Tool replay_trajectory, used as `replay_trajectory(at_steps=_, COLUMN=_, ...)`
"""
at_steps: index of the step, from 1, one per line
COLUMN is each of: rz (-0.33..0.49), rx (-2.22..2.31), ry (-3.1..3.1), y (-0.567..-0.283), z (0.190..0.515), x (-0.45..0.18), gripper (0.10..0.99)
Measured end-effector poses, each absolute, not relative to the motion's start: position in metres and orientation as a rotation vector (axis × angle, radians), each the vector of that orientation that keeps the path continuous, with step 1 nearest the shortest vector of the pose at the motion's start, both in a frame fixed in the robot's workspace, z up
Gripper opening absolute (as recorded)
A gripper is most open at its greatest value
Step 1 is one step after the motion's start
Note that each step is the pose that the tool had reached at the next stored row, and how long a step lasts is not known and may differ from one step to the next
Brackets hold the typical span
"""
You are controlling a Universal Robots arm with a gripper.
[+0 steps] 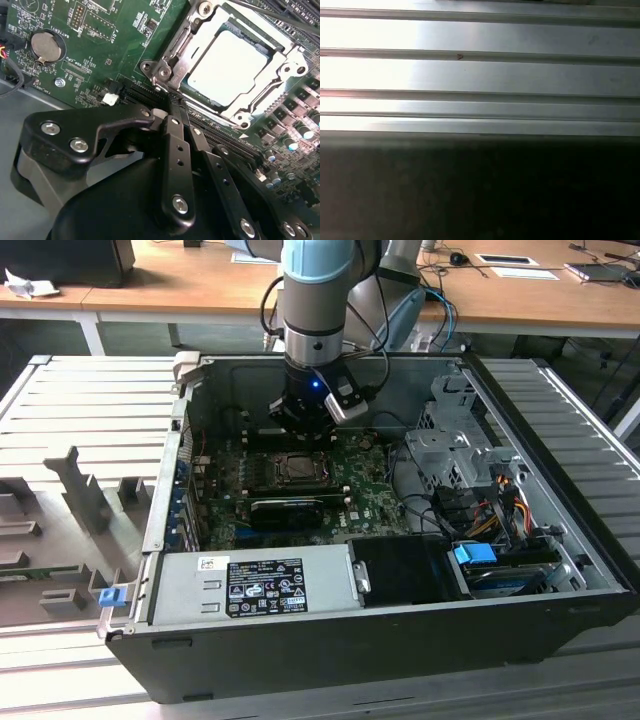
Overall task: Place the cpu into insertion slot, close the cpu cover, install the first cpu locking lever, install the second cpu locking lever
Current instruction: 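Install the first cpu locking lever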
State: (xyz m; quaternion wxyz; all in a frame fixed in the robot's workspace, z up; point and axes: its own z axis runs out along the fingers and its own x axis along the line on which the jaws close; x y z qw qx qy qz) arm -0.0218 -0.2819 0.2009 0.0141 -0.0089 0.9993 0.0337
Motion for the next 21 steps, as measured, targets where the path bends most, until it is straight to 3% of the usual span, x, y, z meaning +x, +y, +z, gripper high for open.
replay_trajectory(at_steps=3, rz=0.134, rx=-0.027, ry=3.11, y=-0.282, z=0.201, x=-0.022, gripper=0.106)
replay_trajectory(at_steps=21, rz=0.133, rx=-0.027, ry=3.11, y=-0.289, z=0.216, x=-0.022, gripper=0.106)
